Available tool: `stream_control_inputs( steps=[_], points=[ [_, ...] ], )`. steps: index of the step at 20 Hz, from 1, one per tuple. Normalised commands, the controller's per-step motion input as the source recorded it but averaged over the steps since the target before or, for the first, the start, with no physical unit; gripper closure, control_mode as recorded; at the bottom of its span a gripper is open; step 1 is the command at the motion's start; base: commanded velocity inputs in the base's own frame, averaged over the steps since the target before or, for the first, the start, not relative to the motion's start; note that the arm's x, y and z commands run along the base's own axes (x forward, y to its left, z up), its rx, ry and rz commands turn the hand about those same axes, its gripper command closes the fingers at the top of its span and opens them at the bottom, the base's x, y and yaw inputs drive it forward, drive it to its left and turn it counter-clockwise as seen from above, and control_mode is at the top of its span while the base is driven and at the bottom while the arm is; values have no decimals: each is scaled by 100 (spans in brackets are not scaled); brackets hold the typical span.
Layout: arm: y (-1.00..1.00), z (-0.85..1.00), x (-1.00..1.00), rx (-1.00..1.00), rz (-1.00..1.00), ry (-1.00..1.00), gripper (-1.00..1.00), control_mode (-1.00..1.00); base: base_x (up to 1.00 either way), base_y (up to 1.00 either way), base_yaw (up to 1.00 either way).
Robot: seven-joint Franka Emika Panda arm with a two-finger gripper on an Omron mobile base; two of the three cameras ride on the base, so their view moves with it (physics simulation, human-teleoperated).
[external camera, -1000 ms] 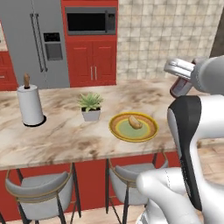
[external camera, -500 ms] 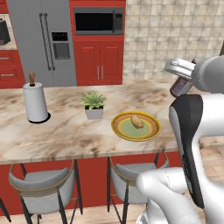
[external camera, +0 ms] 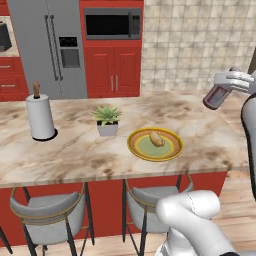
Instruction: Move the hot dog bun to the plate on the dining table and place the condiment next to that plate. Then navigate to the fridge and take the sausage and place it on the plate as well.
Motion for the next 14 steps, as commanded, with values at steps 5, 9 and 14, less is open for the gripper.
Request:
stream_control_inputs(
  steps=[5, 9, 14],
  points=[
    [-49, -32, 28, 0, 35, 0, 100, -100, 0, 0, 0],
    [-39, -44, 25, -6, 32, 0, 100, -100, 0, 0, 0],
    [-26, -46, 24, -19, 22, 0, 100, -100, 0, 0, 0]
  ],
)
